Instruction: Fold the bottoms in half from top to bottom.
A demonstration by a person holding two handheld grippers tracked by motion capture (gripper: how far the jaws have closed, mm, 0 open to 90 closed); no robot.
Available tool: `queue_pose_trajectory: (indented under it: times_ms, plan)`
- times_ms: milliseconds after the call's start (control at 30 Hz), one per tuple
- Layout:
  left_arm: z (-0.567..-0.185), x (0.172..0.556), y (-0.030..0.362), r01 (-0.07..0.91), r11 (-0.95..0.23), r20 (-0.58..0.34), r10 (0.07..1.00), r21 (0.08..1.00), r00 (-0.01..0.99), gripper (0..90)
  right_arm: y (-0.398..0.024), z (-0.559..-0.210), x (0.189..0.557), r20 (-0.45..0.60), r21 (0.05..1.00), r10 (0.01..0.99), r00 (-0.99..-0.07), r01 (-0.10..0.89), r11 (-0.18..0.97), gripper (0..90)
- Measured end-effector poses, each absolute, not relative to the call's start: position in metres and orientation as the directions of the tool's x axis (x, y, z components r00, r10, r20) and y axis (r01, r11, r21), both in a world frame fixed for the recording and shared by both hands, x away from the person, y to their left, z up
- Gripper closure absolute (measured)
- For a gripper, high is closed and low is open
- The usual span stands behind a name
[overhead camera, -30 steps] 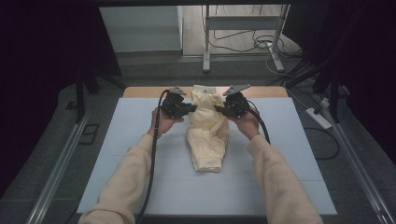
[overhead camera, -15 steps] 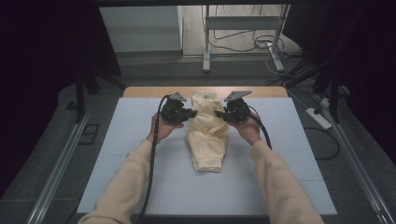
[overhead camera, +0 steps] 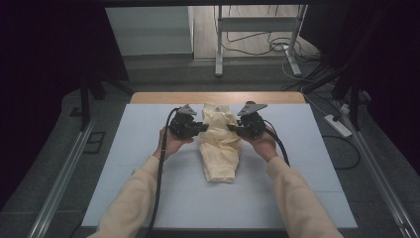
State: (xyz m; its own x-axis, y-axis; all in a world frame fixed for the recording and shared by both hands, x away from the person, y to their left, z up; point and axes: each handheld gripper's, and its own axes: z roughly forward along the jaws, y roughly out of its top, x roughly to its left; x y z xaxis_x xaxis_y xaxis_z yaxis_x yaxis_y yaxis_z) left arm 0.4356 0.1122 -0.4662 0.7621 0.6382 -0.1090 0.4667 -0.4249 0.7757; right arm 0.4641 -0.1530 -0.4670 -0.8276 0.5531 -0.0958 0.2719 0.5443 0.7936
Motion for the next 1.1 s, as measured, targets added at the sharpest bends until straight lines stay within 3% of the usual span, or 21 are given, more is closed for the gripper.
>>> queue_pose_trajectory:
  times_ms: [1100]
  plan:
    - [-0.489,0.41,0.108,0.47,-0.475,-0.108,0.609,0.744,0.786,78.6,-0.159,-0.489,0.441,-0.031,0.77,0.53,-0.848,0.318,0.554,69.8]
